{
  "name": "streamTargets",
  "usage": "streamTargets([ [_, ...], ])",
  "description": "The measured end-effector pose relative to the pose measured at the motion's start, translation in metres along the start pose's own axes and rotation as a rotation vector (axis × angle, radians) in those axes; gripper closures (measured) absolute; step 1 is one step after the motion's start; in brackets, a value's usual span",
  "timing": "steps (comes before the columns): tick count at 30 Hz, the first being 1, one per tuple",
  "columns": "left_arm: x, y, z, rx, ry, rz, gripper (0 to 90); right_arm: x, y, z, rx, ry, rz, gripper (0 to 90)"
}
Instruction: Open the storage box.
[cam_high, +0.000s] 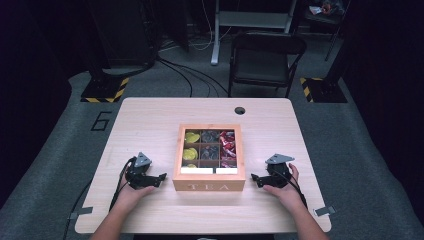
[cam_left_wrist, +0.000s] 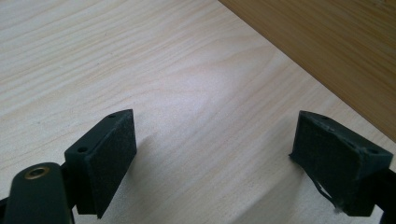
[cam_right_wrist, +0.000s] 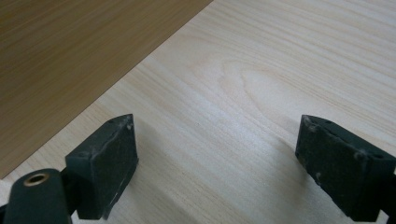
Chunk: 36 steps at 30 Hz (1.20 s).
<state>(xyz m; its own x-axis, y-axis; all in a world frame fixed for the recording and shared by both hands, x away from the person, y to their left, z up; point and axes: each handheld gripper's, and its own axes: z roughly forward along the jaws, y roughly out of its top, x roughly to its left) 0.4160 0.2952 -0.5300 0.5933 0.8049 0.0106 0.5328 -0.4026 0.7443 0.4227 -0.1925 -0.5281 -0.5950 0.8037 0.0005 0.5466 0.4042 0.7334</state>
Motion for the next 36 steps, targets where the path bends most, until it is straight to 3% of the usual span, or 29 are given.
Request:
streamTargets([
  [21, 0.001, 0.0, -0.002, 0.008, 0.009, -0.001, 16.1, 0.0, 0.0, -0.001, -0.001, 0.006, -0.007, 15.0],
  [25, 0.002, 0.0, -0.003, -0.006, 0.012, -0.026, 23.3, 0.002, 0.0, -0.002, -0.013, 0.003, 0.012, 23.6],
  [26, 0.003, 0.001, -0.005, 0.0, -0.003, -0.032, 26.3, 0.001, 0.001, -0.004, -0.007, 0.004, 0.012, 30.5],
  [34, -0.004, 0.007, -0.019, -0.024, -0.044, -0.074, 33.2, 0.004, 0.004, -0.015, -0.015, 0.038, 0.029, 38.6],
  [36, -0.006, 0.008, -0.022, -0.032, -0.061, -0.086, 34.6, 0.006, 0.005, -0.019, -0.025, 0.048, 0.006, 38.9],
])
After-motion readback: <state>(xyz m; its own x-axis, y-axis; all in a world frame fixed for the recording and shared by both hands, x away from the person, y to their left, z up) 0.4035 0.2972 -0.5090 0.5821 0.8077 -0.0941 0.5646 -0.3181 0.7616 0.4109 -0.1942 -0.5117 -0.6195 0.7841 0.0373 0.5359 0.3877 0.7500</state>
